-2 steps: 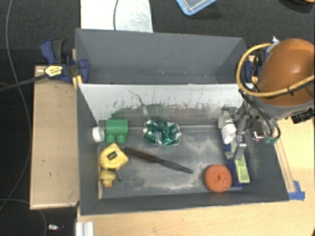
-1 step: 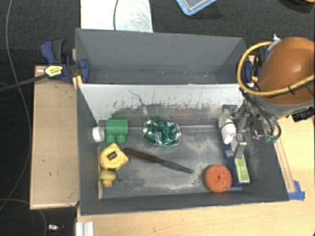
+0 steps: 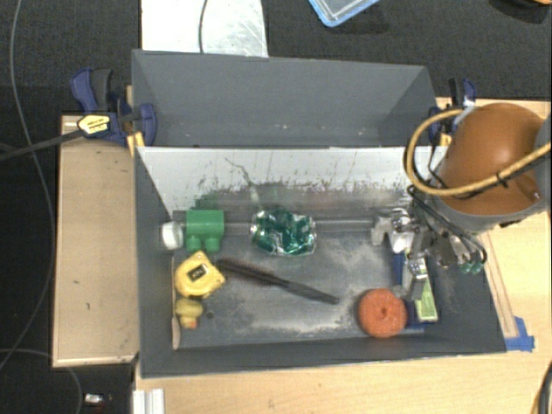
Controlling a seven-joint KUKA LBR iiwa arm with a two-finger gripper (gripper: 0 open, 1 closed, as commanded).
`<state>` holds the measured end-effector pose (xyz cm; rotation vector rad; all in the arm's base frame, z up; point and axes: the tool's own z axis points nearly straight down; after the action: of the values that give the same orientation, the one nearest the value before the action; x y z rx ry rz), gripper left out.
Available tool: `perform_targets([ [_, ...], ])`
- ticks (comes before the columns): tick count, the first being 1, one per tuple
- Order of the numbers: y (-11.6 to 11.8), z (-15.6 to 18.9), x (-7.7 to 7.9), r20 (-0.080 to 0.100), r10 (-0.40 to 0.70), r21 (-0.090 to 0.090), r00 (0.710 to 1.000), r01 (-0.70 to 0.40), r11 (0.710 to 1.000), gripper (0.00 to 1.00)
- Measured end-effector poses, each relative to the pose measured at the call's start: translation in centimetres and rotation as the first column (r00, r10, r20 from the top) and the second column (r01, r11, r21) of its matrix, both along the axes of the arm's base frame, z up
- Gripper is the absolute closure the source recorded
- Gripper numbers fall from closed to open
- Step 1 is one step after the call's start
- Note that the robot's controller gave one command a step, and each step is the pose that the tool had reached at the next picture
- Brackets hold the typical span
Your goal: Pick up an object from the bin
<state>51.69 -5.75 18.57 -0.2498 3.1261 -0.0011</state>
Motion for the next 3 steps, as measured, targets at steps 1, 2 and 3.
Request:
perform_targets([
  [1,-0.4,-2.4,-3.5,0.003,0.339,-0.004,0.941,-0.339,0.941,0.0],
  [2,0.9,-5.4,-3.8,-0.004,0.362,0.002,0.932,-0.362,0.932,0.0],
  [3,-0.5,-11.1,-3.8,0.003,0.511,-0.006,0.86,-0.511,0.86,0.0],
])
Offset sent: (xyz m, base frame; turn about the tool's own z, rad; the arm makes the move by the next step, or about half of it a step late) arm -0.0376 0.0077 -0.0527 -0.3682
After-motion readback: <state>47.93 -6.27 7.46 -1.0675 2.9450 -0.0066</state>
